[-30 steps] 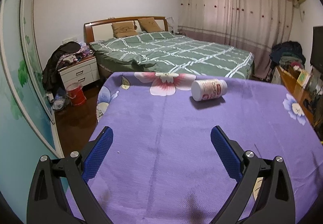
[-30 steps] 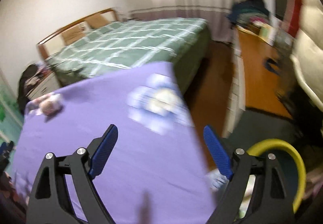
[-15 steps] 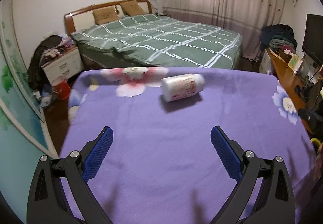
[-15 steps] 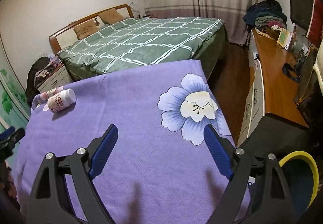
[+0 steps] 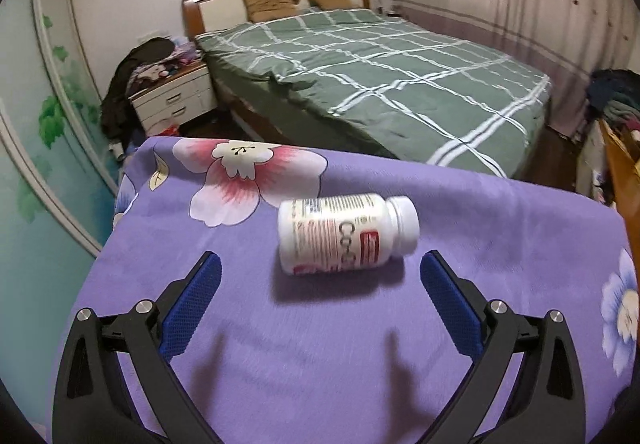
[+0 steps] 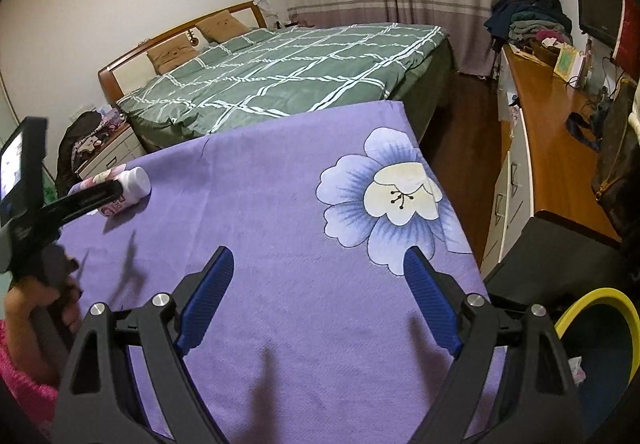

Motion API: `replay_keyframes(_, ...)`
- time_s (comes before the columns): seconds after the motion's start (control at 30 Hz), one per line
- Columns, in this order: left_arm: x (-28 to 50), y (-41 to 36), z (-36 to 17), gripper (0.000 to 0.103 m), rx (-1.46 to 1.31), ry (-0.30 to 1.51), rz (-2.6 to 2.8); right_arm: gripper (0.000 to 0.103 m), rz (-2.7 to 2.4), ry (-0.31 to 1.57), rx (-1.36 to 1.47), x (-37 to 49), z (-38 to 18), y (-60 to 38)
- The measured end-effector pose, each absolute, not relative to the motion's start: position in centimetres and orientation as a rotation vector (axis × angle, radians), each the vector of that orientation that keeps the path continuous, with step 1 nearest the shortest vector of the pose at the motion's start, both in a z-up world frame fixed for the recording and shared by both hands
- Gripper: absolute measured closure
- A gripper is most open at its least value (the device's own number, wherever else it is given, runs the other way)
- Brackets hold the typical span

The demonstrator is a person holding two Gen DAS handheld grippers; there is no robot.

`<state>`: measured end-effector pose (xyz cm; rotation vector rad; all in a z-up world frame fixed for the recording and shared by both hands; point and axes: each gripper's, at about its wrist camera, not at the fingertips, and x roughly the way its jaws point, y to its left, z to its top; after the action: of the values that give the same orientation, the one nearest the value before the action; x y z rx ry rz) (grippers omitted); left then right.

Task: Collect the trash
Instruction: 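Grasp the white Co-Q supplement bottle with the left gripper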

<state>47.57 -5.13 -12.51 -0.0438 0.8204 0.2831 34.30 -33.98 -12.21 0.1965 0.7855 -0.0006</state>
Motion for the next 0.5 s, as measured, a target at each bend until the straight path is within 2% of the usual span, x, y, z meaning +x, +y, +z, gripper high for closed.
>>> replay_keyframes(0.5, 51.8, -4.5, -15.2, 0.005, -0.109, 0.898, 0.335, 0.021, 0.017, 0.794, 0.227, 34.3, -12.3, -34.0)
